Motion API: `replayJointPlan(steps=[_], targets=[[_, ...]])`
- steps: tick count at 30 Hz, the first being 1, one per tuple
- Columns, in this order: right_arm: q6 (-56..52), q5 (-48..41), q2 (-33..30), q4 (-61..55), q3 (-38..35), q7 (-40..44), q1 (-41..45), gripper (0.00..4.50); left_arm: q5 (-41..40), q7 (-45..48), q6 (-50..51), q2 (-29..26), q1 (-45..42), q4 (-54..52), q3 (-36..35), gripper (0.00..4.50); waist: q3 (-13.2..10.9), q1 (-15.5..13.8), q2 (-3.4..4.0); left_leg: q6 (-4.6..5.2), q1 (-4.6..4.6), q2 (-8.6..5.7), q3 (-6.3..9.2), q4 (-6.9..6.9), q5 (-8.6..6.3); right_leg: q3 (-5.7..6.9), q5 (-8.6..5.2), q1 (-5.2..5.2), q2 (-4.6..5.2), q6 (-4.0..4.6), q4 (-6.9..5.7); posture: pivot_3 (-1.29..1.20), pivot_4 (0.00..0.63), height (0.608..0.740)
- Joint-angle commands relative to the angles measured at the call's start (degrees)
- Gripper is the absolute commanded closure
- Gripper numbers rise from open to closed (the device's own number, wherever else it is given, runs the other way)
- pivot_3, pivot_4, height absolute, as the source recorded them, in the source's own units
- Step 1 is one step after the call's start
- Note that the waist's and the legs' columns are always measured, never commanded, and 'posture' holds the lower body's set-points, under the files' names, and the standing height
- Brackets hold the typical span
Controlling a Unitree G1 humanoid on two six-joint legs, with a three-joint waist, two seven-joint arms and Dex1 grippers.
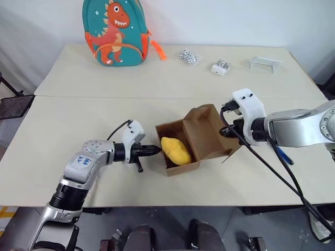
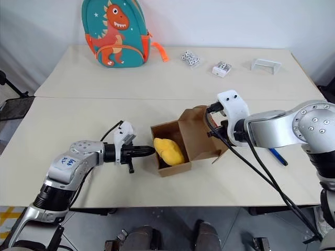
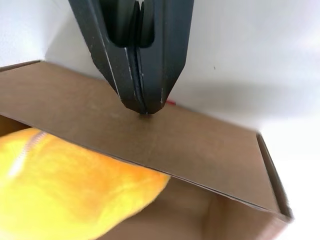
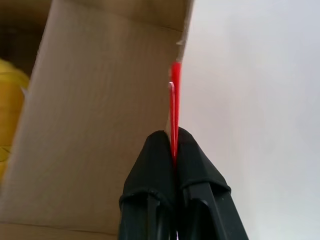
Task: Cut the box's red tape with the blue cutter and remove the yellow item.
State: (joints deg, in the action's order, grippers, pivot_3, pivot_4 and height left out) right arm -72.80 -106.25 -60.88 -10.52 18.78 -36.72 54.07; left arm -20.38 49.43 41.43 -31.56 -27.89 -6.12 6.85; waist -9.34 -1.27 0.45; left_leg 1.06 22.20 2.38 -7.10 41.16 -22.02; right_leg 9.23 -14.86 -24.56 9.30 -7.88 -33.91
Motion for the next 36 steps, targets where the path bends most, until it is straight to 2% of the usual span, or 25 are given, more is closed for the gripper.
replayJointPlan(steps=[1, 4, 7, 11, 12, 17, 22, 26, 29, 31, 34, 36], targets=[[-0.2, 0.6, 0.8, -1.2, -1.7, 1.4, -0.1, 3.56, -1.4, 0.1, -0.4, 0.2, -0.8, -2.4, -1.1, 4.50, 0.0, 0.0, 0.00, 0.00, 0.00, 0.00, 0.00, 0.00, 0.00, 0.00, 0.00, 0.00, 0.00, 0.00, -0.01, 0.00, 0.150, 0.740], [-0.1, 2.2, 1.1, -2.6, -2.8, 3.0, -0.4, 2.59, -1.4, 0.1, -0.4, 0.2, -0.4, -2.6, -1.1, 4.50, 0.0, -0.1, 0.00, 0.00, 0.01, 0.00, 0.00, 0.00, 0.00, 0.00, 0.00, 0.00, 0.00, 0.00, 0.00, 0.00, 0.150, 0.740], [1.2, 7.8, 0.1, -5.3, -7.4, 8.4, 0.0, 1.56, -1.2, 0.0, -0.3, -0.5, 0.4, -2.8, -1.4, 4.50, 0.0, 0.0, 0.01, 0.00, 0.04, 0.00, -0.01, 0.00, 0.00, 0.00, 0.00, -0.02, 0.00, 0.00, 0.03, 0.00, 0.150, 0.740], [0.7, 9.4, -1.8, -7.0, -13.2, 17.3, -1.9, 0.25, -1.2, 0.2, -0.6, -1.3, 0.9, -2.9, -1.9, 4.50, 0.0, -0.1, 0.01, 0.00, 0.03, 0.00, 0.00, 0.00, 0.00, 0.00, 0.00, -0.02, -0.01, 0.00, 0.02, 0.00, 0.150, 0.740], [1.2, 10.5, -2.0, -7.8, -14.9, 20.0, -3.0, 0.03, -1.2, 0.3, -0.7, -1.5, 1.0, -2.8, -2.1, 4.50, 0.0, -0.1, 0.00, 0.00, 0.03, 0.00, 0.00, 0.00, 0.00, 0.00, 0.00, -0.02, -0.01, 0.00, 0.03, 0.00, 0.150, 0.740], [6.4, 16.2, -1.4, -8.4, -24.9, 30.5, -10.4, 0.03, -0.4, 1.1, -2.7, -3.0, 1.3, -1.7, -2.9, 4.50, 0.0, -0.1, 0.00, 0.00, 0.03, -0.02, -0.04, 0.01, 0.00, -0.02, 0.01, 0.00, -0.01, -0.02, 0.05, 0.00, 0.150, 0.740], [21.6, 27.5, 6.4, -11.4, -35.8, 42.9, -17.9, 0.03, -1.2, 2.4, -6.4, -5.0, 2.5, -2.3, -5.7, 4.50, 0.0, -0.1, -0.01, 0.00, -0.02, -0.02, -0.10, -0.02, 0.00, -0.06, 0.01, 0.00, -0.03, -0.02, 0.05, 0.00, 0.150, 0.740], [32.4, 37.7, 8.5, -11.4, -42.1, 61.3, -28.4, 0.03, -2.7, 5.1, -12.4, -8.5, 6.4, -1.3, -13.0, 4.50, 0.0, -0.1, -0.01, -0.01, -0.04, -0.01, -0.06, -0.10, 0.00, -0.03, 0.01, -0.01, -0.06, -0.03, 0.04, 0.00, 0.150, 0.740], [42.5, 47.1, 8.5, -9.8, -43.0, 75.9, -34.8, 0.03, -4.2, 9.6, -19.5, -11.9, 10.3, 2.8, -19.8, 4.50, 0.0, 0.0, 0.00, -0.02, -0.07, -0.02, -0.10, -0.11, 0.00, -0.05, 0.01, 0.00, -0.06, -0.04, 0.07, 0.00, 0.150, 0.740], [45.7, 50.2, 8.4, -9.0, -42.8, 81.5, -37.1, 0.03, -2.9, 9.9, -23.3, -13.6, 11.5, 6.2, -22.1, 4.50, 0.0, 0.0, 0.01, -0.02, -0.12, -0.02, -0.18, -0.09, 0.00, -0.11, 0.01, 0.01, -0.06, -0.04, 0.07, 0.00, 0.150, 0.740], [47.2, 50.3, 8.7, -10.8, -43.9, 88.2, -40.9, 0.00, -4.3, 14.4, -25.1, -17.2, 14.2, 10.8, -25.5, 3.94, 0.0, 0.1, 0.01, 0.00, -0.21, -0.02, -0.22, -0.06, 0.01, -0.16, 0.01, 0.07, -0.06, -0.04, 0.04, 0.00, 0.150, 0.740], [53.9, 55.5, 8.2, -12.3, -45.3, 97.5, -47.3, 0.00, -5.1, 18.3, -26.9, -20.1, 16.8, 12.9, -28.3, 3.37, 0.0, 0.0, 0.00, 0.00, -0.25, -0.01, -0.25, -0.06, 0.01, -0.18, 0.01, 0.10, -0.06, -0.04, 0.03, 0.00, 0.150, 0.740]])
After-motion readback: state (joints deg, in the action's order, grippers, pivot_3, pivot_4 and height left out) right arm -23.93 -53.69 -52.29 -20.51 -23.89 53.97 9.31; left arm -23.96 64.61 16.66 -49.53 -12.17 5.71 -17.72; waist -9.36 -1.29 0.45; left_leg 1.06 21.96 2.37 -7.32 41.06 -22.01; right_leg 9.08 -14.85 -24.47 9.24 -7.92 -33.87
